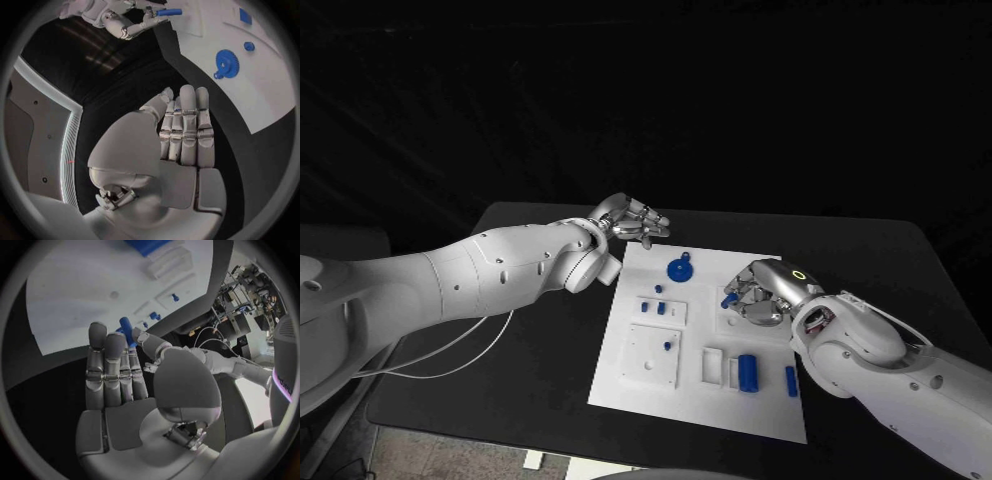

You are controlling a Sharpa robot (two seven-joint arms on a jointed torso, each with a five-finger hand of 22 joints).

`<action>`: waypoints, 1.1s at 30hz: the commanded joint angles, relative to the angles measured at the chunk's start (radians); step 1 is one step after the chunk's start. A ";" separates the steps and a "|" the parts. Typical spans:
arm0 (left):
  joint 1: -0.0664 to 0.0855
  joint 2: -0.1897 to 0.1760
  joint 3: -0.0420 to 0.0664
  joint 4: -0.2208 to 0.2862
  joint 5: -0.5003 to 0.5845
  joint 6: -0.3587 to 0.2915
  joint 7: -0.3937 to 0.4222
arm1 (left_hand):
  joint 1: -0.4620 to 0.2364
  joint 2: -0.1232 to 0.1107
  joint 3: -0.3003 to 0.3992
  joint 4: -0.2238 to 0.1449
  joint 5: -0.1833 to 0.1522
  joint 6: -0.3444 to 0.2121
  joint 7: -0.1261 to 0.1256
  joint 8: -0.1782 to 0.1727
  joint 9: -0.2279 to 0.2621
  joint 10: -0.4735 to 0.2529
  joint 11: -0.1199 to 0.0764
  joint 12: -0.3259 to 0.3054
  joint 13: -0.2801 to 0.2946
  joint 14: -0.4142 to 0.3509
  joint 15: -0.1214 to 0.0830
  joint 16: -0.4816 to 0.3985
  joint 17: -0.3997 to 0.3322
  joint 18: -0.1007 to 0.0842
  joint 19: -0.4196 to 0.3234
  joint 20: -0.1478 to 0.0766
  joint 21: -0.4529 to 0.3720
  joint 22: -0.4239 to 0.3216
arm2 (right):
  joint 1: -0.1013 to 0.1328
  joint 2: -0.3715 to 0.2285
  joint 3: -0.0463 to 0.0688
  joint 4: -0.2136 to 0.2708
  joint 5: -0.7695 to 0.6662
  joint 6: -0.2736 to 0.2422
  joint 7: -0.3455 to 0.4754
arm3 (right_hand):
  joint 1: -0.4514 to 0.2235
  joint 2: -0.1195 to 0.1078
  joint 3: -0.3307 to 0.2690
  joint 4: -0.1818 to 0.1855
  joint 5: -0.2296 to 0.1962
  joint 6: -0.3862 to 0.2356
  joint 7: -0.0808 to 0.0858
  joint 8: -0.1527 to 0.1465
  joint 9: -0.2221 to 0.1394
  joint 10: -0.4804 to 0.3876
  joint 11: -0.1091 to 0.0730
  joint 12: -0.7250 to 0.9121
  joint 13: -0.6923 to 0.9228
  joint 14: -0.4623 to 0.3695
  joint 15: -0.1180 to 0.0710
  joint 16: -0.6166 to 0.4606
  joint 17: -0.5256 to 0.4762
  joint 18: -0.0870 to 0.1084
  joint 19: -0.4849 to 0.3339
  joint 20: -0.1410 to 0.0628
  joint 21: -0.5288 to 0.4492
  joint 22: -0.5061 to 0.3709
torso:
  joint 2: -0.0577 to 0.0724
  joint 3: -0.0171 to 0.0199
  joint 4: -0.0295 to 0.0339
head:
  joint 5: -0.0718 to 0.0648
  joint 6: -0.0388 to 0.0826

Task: Assemble the parts on the task board

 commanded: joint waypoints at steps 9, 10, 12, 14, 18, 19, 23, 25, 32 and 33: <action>-0.001 0.005 0.001 -0.001 0.006 0.011 0.010 | -0.003 0.008 -0.005 -0.001 0.006 -0.003 0.004 -0.002 0.001 -0.009 -0.001 0.004 0.000 0.006 -0.001 -0.004 0.002 0.000 0.007 0.003 -0.003 0.011 | -0.012 0.054 0.006 0.060 0.124 -0.012 0.055 | -0.009 0.015 0.000 -0.007 0.019 0.015 -0.010 0.004 0.011 0.005 0.002 0.000 0.001 0.001 -0.005 -0.011 0.006 0.016 0.034 -0.008 0.005 0.001 | 0.000 -0.0002 0.0007 | 0.022 -0.003; -0.001 0.005 0.001 -0.001 0.006 0.012 0.010 | -0.003 0.008 -0.005 -0.001 0.006 -0.003 0.004 -0.002 0.001 -0.009 -0.001 0.004 0.000 0.006 -0.001 -0.004 0.002 0.000 0.007 0.003 -0.003 0.011 | -0.015 0.064 0.003 0.060 0.124 -0.011 0.058 | -0.010 0.017 -0.002 -0.009 0.021 0.015 -0.010 0.004 0.011 0.004 0.002 0.000 0.001 0.001 -0.005 -0.012 0.007 0.016 0.034 -0.008 0.004 0.001 | 0.001 -0.0002 0.0012 | 0.026 -0.003; -0.001 0.006 0.001 -0.002 0.006 0.012 0.009 | -0.003 0.008 -0.005 -0.001 0.006 -0.003 0.004 -0.002 0.001 -0.009 -0.001 0.004 0.000 0.006 -0.001 -0.004 0.002 0.000 0.007 0.003 -0.003 0.011 | -0.020 0.080 -0.002 0.059 0.118 -0.010 0.063 | -0.010 0.017 -0.002 -0.009 0.021 0.015 -0.010 0.004 0.011 0.004 0.002 0.000 0.001 0.001 -0.005 -0.012 0.007 0.016 0.034 -0.008 0.004 0.001 | 0.001 0.0000 0.0019 | 0.031 -0.005; -0.001 0.008 0.001 -0.003 0.006 0.012 0.009 | -0.003 0.008 -0.005 -0.001 0.006 -0.003 0.004 -0.002 0.001 -0.009 -0.001 0.004 0.000 0.006 -0.001 -0.004 0.002 0.000 0.007 0.003 -0.003 0.011 | -0.025 0.096 -0.008 0.057 0.110 -0.009 0.067 | -0.012 0.019 -0.003 -0.012 0.023 0.014 -0.010 0.004 0.011 0.004 0.002 0.000 0.001 0.002 -0.005 -0.013 0.009 0.016 0.034 -0.008 0.004 0.001 | 0.001 -0.0002 0.0032 | 0.039 -0.006; -0.001 0.012 0.001 -0.003 0.006 0.013 0.008 | -0.004 0.008 -0.005 -0.001 0.006 -0.003 0.004 -0.002 0.001 -0.009 -0.001 0.004 0.000 0.005 0.000 -0.004 0.002 0.000 0.007 0.003 -0.003 0.011 | -0.033 0.124 -0.029 0.049 0.084 -0.007 0.073 | -0.012 0.020 -0.003 -0.013 0.025 0.015 -0.010 0.004 0.011 0.004 0.002 0.000 0.001 0.002 -0.005 -0.014 0.009 0.016 0.034 -0.008 0.004 0.002 | 0.001 -0.0008 0.0021 | 0.050 -0.009; -0.001 0.013 0.001 -0.004 0.006 0.014 0.008 | -0.005 0.009 -0.005 -0.002 0.006 -0.004 0.004 -0.002 0.001 -0.009 -0.001 0.004 0.000 0.005 0.000 -0.005 0.001 0.000 0.007 0.004 -0.003 0.011 | -0.034 0.131 -0.036 0.047 0.077 -0.006 0.075 | -0.012 0.020 -0.003 -0.014 0.025 0.015 -0.010 0.004 0.011 0.004 0.002 0.000 0.001 0.002 -0.005 -0.014 0.009 0.016 0.034 -0.008 0.004 0.002 | 0.001 -0.0009 0.0012 | 0.054 -0.010; -0.001 0.018 0.001 -0.004 0.007 0.016 0.008 | -0.005 0.009 -0.005 -0.002 0.006 -0.004 0.004 -0.002 0.001 -0.009 -0.001 0.004 0.000 0.005 0.000 -0.005 0.001 0.000 0.007 0.004 -0.003 0.011 | -0.038 0.153 -0.067 0.039 0.057 -0.005 0.079 | -0.013 0.021 -0.003 -0.018 0.028 0.015 -0.010 0.004 0.011 0.005 0.002 0.000 0.001 0.002 -0.005 -0.014 0.011 0.017 0.034 -0.008 0.004 0.003 | 0.001 -0.0010 0.0014 | 0.063 -0.012; -0.001 0.021 0.001 -0.005 0.007 0.016 0.008 | -0.005 0.009 -0.005 -0.002 0.006 -0.004 0.004 -0.002 0.001 -0.009 -0.001 0.004 0.000 0.005 0.000 -0.005 0.001 0.000 0.007 0.004 -0.003 0.011 | -0.040 0.162 -0.084 0.035 0.049 -0.003 0.081 | -0.013 0.021 -0.003 -0.018 0.028 0.015 -0.010 0.004 0.011 0.005 0.002 0.000 0.001 0.002 -0.005 -0.014 0.011 0.017 0.034 -0.008 0.004 0.003 | 0.001 -0.0006 0.0010 | 0.066 -0.013; -0.001 0.025 0.001 -0.005 0.008 0.018 0.008 | -0.005 0.009 -0.005 -0.002 0.006 -0.004 0.004 -0.002 0.001 -0.009 -0.001 0.004 0.000 0.005 0.000 -0.005 0.001 0.000 0.007 0.004 -0.003 0.011 | -0.054 0.196 -0.123 0.009 0.003 0.009 0.082 | -0.013 0.022 -0.003 -0.022 0.030 0.015 -0.010 0.004 0.011 0.005 0.002 0.000 0.001 0.002 -0.005 -0.015 0.012 0.017 0.034 -0.008 0.005 0.005 | 0.001 0.0006 0.0012 | 0.071 -0.017; -0.001 0.025 0.001 -0.005 0.008 0.019 0.008 | -0.005 0.009 -0.005 -0.002 0.006 -0.004 0.004 -0.002 0.001 -0.009 -0.001 0.004 0.000 0.005 0.000 -0.005 0.001 0.000 0.007 0.004 -0.003 0.011 | -0.057 0.203 -0.128 0.002 -0.007 0.008 0.081 | -0.013 0.022 -0.003 -0.022 0.030 0.015 -0.010 0.004 0.011 0.005 0.002 0.000 0.001 0.002 -0.005 -0.015 0.012 0.017 0.034 -0.008 0.005 0.005 | 0.002 0.0010 0.0017 | 0.072 -0.019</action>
